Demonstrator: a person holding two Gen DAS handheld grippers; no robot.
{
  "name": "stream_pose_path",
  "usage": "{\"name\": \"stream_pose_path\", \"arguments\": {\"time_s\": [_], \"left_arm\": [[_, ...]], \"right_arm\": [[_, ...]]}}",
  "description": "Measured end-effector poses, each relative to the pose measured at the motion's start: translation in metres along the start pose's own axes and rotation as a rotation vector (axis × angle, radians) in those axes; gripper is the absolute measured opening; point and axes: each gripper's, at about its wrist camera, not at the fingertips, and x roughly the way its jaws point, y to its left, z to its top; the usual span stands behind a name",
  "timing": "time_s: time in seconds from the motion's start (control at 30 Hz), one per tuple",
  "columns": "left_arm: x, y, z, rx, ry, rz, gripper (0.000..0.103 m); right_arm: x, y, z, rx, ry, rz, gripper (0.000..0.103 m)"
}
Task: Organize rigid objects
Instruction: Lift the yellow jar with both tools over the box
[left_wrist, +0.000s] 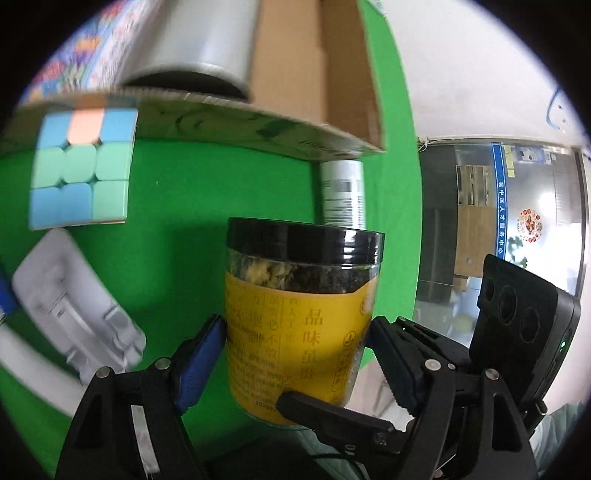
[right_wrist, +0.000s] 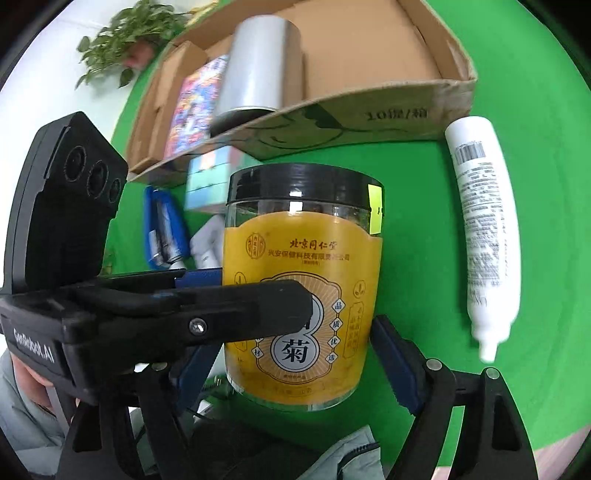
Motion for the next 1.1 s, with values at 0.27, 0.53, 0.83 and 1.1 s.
{"name": "stream_pose_path", "arguments": {"time_s": [0.27, 0.53, 0.83, 1.1], "left_arm": [[-0.079, -0.078, 0.037, 0.144, -0.237, 0.059, 0.08], [-0.136, -0.137, 0.064, 0.242, -0.378, 0.171, 0.08], [-0.131, -0.105, 0.097, 0.188, -0.31, 0.202, 0.08], [-0.088, -0.062, 0.126, 0.079, -0.216, 0.185, 0.08]], "right_arm": [[-0.094, 0.053, 0.047, -0.126, -0.216, 0.02, 0.08], [-0.18, 0.067, 0.096, -0.174, -0.339, 0.113, 0.08], [-0.17, 0.049, 0.14, -0.155, -0.244, 0.096, 0.081], [-0.106, 0.017, 0.161, -0.097, -0.136, 0.104, 0.081]]}}
